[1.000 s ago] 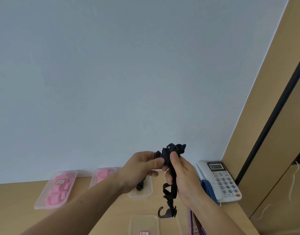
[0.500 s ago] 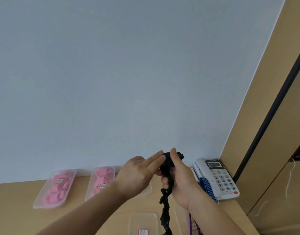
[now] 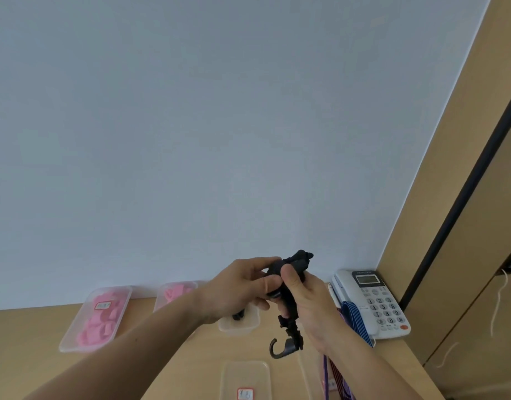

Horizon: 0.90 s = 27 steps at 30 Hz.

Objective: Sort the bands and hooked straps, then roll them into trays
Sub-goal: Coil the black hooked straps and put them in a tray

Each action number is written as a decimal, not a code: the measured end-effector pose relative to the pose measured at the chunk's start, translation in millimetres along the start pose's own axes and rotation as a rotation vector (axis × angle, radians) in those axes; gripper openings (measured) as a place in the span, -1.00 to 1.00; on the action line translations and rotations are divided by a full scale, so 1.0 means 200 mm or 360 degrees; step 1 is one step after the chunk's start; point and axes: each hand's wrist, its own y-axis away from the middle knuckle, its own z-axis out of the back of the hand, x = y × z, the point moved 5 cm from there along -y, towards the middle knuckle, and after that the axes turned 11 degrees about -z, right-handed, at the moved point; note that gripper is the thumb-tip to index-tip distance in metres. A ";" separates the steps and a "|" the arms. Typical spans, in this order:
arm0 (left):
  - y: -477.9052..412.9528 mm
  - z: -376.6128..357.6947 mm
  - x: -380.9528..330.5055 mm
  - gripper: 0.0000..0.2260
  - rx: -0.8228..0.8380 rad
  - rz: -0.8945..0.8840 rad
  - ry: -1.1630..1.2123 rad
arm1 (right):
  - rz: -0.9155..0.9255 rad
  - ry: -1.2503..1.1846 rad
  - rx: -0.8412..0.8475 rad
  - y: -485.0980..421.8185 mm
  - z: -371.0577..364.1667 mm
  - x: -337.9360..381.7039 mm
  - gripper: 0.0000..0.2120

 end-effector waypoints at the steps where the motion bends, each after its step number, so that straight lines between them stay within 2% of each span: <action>1: 0.00 0.01 0.00 -0.73 -0.0016 -0.0016 -0.0034 | 0.0011 0.0058 0.0010 0.00 0.00 0.01 -0.41; 5: -0.01 0.04 0.02 -0.69 -0.0077 -0.0044 -0.0213 | 0.0009 0.0246 0.0018 -0.01 0.02 0.02 -0.48; 8: -0.02 0.08 0.04 -0.62 -0.0237 -0.0011 -0.0483 | -0.0026 0.0378 -0.0041 -0.02 0.03 0.01 -0.48; 11: -0.02 0.08 0.04 -0.65 -0.0424 -0.0061 -0.0778 | -0.0161 0.0311 -0.0116 -0.04 0.02 0.00 -0.46; 14: -0.03 0.06 0.02 -0.74 -0.0503 -0.0227 -0.1186 | -0.0289 0.0206 -0.0143 -0.05 0.01 -0.02 -0.51; 16: -0.02 0.06 0.00 -0.73 -0.0502 -0.0340 -0.1470 | -0.0376 0.0157 -0.0137 -0.05 0.00 -0.02 -0.49; 22: 0.00 -0.03 -0.03 -0.62 -0.0432 -0.0988 -0.2198 | -0.0524 -0.0268 -0.0064 -0.08 -0.03 -0.03 -0.45; 24: -0.01 -0.01 -0.02 -0.56 -0.0506 -0.0991 -0.2030 | -0.0462 -0.0349 -0.0060 -0.08 -0.02 -0.04 -0.49; 25: 0.00 0.03 -0.01 -0.52 -0.0551 -0.0892 -0.1756 | -0.0415 -0.0360 -0.0066 -0.09 -0.01 -0.04 -0.51; 27: -0.01 0.09 0.04 -0.41 -0.0554 -0.0463 -0.0971 | -0.0318 -0.0360 -0.0082 -0.09 0.03 -0.03 -0.52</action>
